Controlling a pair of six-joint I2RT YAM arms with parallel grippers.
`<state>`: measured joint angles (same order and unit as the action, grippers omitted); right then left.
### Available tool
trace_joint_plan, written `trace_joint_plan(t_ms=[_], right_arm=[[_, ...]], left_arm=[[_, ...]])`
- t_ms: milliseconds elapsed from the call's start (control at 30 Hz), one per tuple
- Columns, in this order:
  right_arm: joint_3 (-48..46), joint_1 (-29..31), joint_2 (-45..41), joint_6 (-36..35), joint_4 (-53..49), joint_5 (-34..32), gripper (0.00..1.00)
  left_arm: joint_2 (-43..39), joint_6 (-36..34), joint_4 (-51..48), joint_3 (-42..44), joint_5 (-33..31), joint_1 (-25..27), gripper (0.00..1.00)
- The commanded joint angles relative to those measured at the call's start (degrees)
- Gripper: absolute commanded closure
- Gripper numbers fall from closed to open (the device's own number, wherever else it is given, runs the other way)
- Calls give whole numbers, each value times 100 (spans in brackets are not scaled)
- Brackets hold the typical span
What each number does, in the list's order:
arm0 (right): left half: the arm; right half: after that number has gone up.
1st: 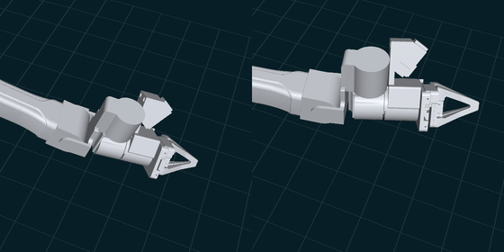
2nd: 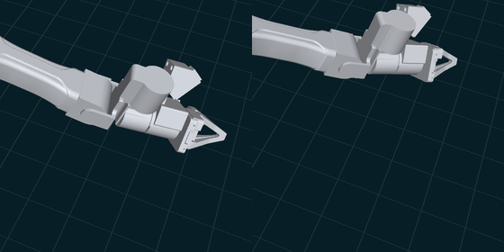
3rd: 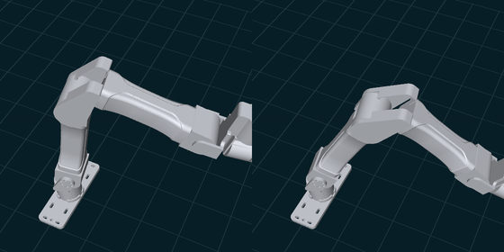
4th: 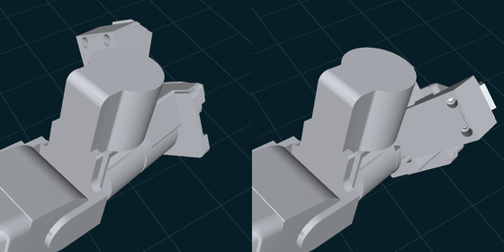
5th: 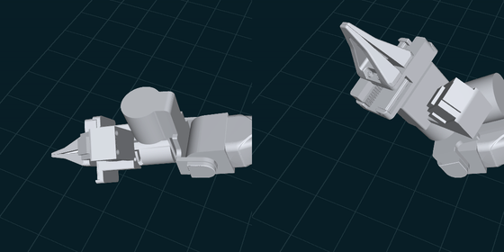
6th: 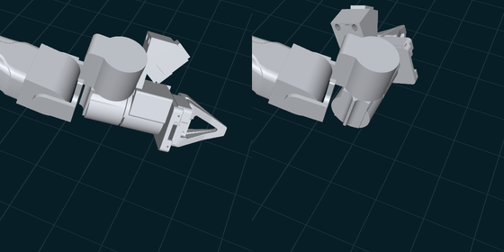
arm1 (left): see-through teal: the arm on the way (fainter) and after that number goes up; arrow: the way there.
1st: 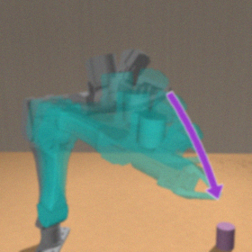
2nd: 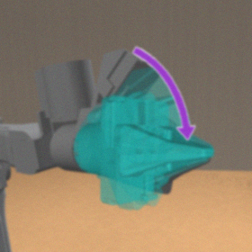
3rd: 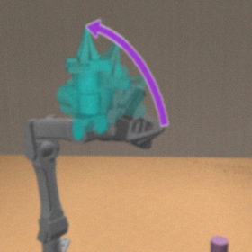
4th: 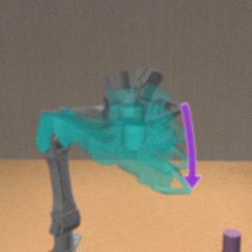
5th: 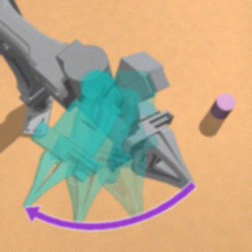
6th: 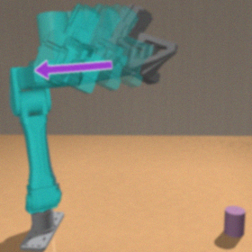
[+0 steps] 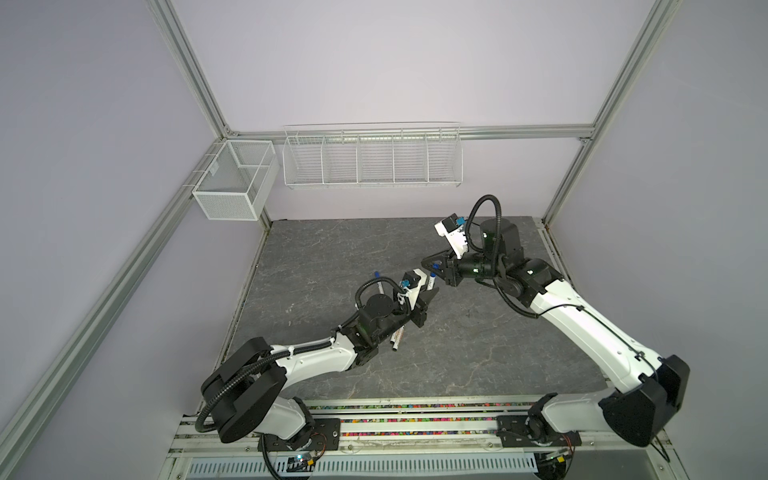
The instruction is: Insert the pens into the pen caps
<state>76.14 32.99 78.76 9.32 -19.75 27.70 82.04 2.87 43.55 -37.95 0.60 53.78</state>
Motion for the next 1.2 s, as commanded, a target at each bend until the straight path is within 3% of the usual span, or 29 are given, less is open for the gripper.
trace_joint_plan(t_ms=[0, 200, 300, 433, 500, 767, 1167], right_arm=[[-246, 30, 92, 402, -203, 233, 93], [-273, -5, 529, 569, -609, 724, 93], [-132, -6, 835, 491, -1113, 859, 93], [3, -4, 1183, 306, -1686, 1069, 93], [36, -3, 1286, 259, -1804, 1236, 93], [84, -66, 1362, 241, -1829, 1533, 93], [-286, -99, 1076, 6, -2032, 2154, 93]], left_arm=[[-325, 542, 282, -288, -570, 28, 100], [-829, 1078, -1000, -1174, -1483, 27, 100], [-1100, 1652, -929, -1236, -2153, -61, 100], [-1325, 3514, -783, -1104, -1511, -991, 100], [-1310, 3990, -421, -969, -1130, -1350, 100], [-1260, 4108, -679, -913, -900, -1616, 100], [-1483, 4136, -1314, -536, -2624, -1807, 100]])
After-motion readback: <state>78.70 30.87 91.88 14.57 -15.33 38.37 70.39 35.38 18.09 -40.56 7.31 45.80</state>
